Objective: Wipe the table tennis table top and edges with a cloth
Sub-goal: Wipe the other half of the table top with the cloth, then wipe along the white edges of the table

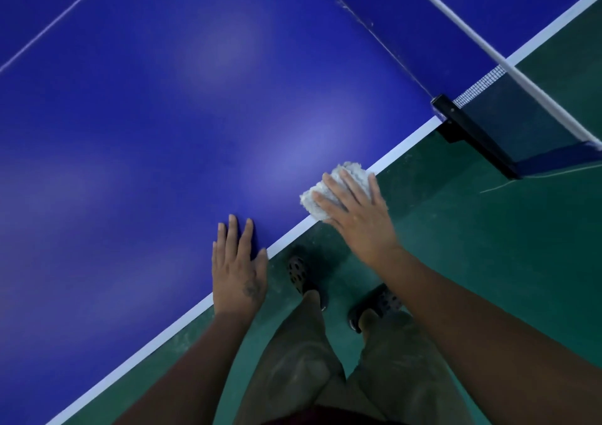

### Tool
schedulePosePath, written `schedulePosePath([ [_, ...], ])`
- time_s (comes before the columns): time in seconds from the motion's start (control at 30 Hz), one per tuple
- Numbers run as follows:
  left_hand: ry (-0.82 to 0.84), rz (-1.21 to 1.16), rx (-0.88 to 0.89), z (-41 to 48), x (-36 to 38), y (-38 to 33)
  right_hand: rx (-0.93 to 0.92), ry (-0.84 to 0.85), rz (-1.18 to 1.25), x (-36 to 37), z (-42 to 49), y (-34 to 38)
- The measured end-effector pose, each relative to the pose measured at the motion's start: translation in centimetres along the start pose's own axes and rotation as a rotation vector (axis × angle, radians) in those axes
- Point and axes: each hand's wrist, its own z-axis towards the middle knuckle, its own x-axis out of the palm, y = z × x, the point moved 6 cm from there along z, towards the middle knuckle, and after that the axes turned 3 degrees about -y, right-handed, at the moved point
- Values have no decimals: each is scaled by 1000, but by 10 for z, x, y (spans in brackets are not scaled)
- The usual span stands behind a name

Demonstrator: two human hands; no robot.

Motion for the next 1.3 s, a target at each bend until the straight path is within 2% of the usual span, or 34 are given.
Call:
schedulePosePath([
  [0.13,107,0,-15,-12,-5,-11,-58,-57,79,-13,-12,-32],
  [0.2,169,18,1,-21,-5,-18,-40,21,137,-21,-27,-48],
  [0.27,220,23,16,-31,-4,-25,84,121,223,-29,-47,-63],
  [0.33,247,0,23,-39,-2,-34,291,138,392,-41,-74,-79],
  [0.4,267,-44,10,-47,1,-42,469,82,565,-59,-104,-92],
  [0.53,341,-137,-24,-63,2,-62,630,-39,815,-97,-156,-94],
  [0.7,445,-224,88,-77,-13,-118,940,-163,1029,-129,-217,-100],
  [0.93,398,-493,201,-118,-40,-227,1037,-299,1235,-187,-285,-127],
  [1.13,497,-607,325,-155,-54,-316,1119,-409,1422,-224,-327,-144],
  [1.3,586,-690,420,-163,-67,-390,1118,-532,1766,-245,-332,-151],
])
